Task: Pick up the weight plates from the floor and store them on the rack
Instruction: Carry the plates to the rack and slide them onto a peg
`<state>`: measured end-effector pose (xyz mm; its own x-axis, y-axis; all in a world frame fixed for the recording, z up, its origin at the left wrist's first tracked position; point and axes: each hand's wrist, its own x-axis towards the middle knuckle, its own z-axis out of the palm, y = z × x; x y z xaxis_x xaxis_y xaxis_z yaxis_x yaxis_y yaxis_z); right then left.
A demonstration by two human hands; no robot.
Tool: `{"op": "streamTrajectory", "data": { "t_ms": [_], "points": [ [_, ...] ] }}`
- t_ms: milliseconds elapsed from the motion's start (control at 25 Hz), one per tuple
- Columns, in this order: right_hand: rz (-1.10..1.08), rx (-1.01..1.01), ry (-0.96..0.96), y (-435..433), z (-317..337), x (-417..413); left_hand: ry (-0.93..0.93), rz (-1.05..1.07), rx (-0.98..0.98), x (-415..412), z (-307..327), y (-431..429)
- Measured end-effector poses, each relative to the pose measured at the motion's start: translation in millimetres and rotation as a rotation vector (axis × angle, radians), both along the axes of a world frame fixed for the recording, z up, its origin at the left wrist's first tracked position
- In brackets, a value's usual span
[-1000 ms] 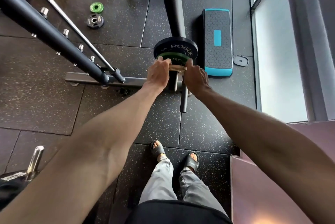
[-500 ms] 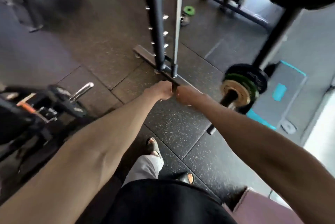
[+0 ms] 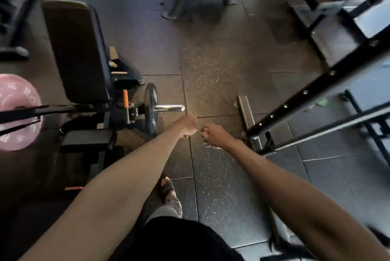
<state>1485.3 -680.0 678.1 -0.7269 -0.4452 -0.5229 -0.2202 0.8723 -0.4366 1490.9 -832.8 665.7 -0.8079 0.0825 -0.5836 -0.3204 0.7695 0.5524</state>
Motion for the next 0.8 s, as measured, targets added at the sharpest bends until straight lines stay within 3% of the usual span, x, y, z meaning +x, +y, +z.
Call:
{"op": "streamTrajectory", "data": {
  "t_ms": [400, 600, 800],
  "points": [
    [-0.052, -0.023, -0.173, -68, -29, -154, -0.123, 0.195, 0.127, -151, -35, -68],
    [-0.065, -0.021, -0.222, -49, -60, -286, -0.232, 0.230, 0.149, -284, -74, -42],
    [-0.312, -0.064, -0.318, 0, -76, -448, -0.268, 0.196, 0.067, -449, -83, 2]
  ]
}}
